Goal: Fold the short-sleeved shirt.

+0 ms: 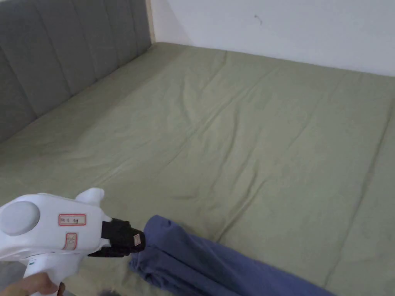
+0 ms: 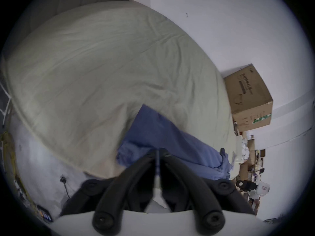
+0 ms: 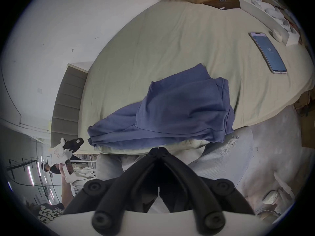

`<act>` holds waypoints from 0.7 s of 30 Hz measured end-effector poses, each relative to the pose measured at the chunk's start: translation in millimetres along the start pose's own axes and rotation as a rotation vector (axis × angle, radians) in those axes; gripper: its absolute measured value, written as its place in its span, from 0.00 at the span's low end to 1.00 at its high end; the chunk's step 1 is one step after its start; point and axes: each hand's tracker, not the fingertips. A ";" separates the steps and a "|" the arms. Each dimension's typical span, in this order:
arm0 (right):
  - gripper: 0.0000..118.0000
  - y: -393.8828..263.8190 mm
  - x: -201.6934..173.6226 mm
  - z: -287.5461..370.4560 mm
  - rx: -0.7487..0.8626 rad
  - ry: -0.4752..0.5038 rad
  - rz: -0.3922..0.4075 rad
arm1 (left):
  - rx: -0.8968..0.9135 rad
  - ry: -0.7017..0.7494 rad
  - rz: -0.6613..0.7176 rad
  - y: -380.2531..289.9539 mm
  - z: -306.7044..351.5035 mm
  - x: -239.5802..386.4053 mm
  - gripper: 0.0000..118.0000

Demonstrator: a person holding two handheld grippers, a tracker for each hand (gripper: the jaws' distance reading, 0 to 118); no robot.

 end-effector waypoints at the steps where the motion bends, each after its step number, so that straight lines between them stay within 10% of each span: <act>1: 0.00 0.7 -2.1 0.7 -0.001 -0.011 0.008 | -0.014 -0.014 -0.007 6.0 -5.7 -3.8 0.25; 4: 0.00 0.8 -7.7 1.5 -0.007 -0.020 0.013 | -0.090 0.032 -0.035 30.3 -27.3 -23.0 0.71; 12: 0.00 -1.3 -11.0 -3.7 -0.030 -0.028 -0.007 | -0.283 -0.298 0.161 31.6 -102.2 -46.3 0.68; 14: 0.00 -0.2 -10.7 -6.6 -0.040 -0.016 -0.016 | -0.164 -0.175 0.080 29.6 -100.2 -56.3 0.57; 16: 0.00 2.2 -11.9 -10.0 -0.053 -0.006 -0.010 | -0.160 -0.132 0.041 34.5 -88.9 -71.9 0.10; 19: 0.00 5.8 -11.9 -13.3 -0.078 -0.014 0.018 | -0.221 -0.256 0.315 14.9 -81.1 -79.1 0.09; 21: 0.00 8.7 -9.4 -14.0 -0.080 -0.022 0.031 | -0.189 -0.248 0.248 3.8 -71.1 -73.5 0.09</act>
